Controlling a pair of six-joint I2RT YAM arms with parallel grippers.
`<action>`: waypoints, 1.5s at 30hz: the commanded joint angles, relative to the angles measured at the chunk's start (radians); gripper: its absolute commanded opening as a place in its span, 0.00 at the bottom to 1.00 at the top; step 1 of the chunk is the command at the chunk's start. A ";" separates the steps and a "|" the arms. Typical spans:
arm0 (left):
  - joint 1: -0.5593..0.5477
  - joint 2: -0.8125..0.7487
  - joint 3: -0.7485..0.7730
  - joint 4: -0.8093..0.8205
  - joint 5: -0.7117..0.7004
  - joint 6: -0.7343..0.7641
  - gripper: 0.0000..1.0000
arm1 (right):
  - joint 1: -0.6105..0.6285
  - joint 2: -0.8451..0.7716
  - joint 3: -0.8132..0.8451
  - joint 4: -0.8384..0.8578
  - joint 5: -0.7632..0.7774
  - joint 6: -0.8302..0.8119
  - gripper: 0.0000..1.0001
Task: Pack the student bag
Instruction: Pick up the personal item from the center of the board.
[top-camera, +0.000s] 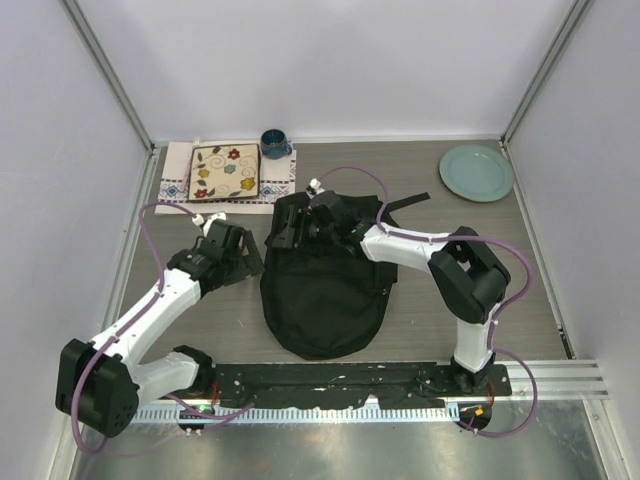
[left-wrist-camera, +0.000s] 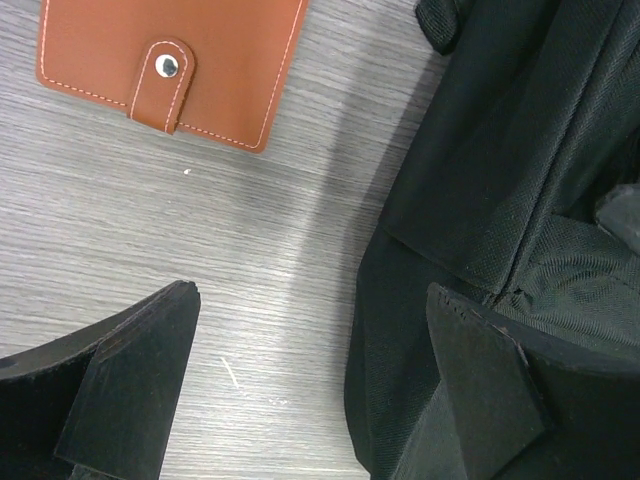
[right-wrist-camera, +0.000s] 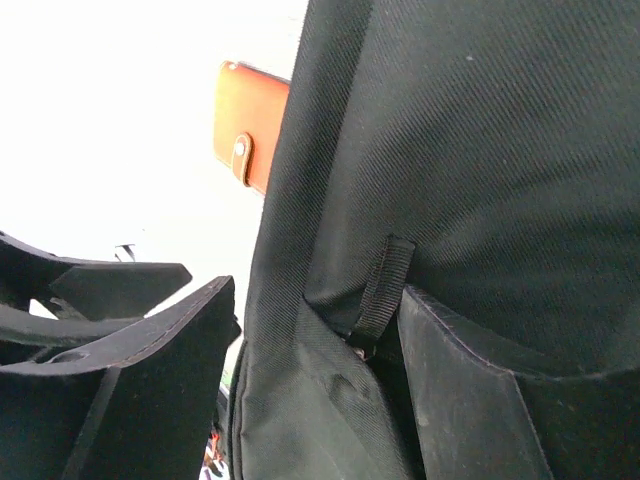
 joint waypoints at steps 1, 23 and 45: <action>0.007 0.001 -0.020 0.058 0.037 -0.001 1.00 | 0.013 0.039 0.075 0.050 -0.016 0.007 0.71; 0.019 -0.019 -0.078 0.055 0.020 -0.032 1.00 | 0.013 0.055 0.222 -0.087 0.114 -0.119 0.72; 0.189 -0.108 -0.037 -0.013 -0.005 -0.003 1.00 | 0.009 -0.019 0.296 -0.168 0.105 -0.184 0.72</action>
